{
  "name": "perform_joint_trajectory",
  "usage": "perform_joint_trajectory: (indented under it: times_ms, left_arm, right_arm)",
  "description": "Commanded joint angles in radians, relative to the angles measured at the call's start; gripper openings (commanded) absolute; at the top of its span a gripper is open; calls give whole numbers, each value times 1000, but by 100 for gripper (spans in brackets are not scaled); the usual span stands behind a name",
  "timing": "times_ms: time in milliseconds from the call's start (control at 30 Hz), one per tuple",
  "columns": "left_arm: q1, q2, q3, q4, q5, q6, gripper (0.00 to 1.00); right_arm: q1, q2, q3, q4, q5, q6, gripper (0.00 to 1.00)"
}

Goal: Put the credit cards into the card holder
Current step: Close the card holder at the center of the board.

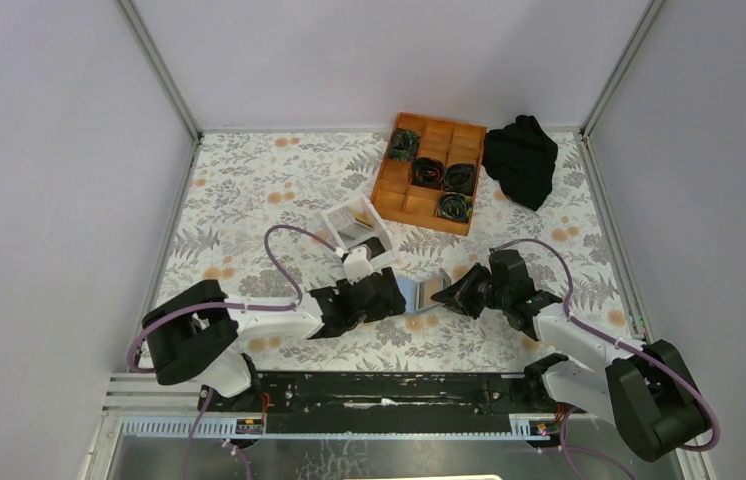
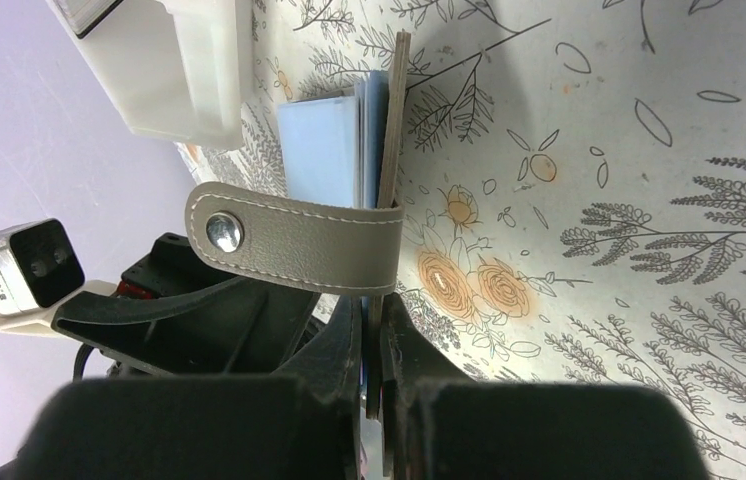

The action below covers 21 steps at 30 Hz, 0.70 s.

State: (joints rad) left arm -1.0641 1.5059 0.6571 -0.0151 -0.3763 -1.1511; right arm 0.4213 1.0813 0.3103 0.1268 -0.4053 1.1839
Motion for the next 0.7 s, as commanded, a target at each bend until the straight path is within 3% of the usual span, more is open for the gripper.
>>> perform_joint_trajectory:
  times_ms: [0,233,500,667]
  left_arm:
    - [8,5,-7,105,-42,7,87]
    - [8,63,38,136,-6,29,78]
    - [7,24,15,154,-35,30,55]
    - [8,36,30,158,-33,50,50]
  right_arm:
    - [-6,-19,7,19,-58,16,0]
    - [-6,-40,23,5,-59,3,0]
    - [-6,-12,14,5,-69,-30,0]
    - [-7,16,27,0,-76,-63,0]
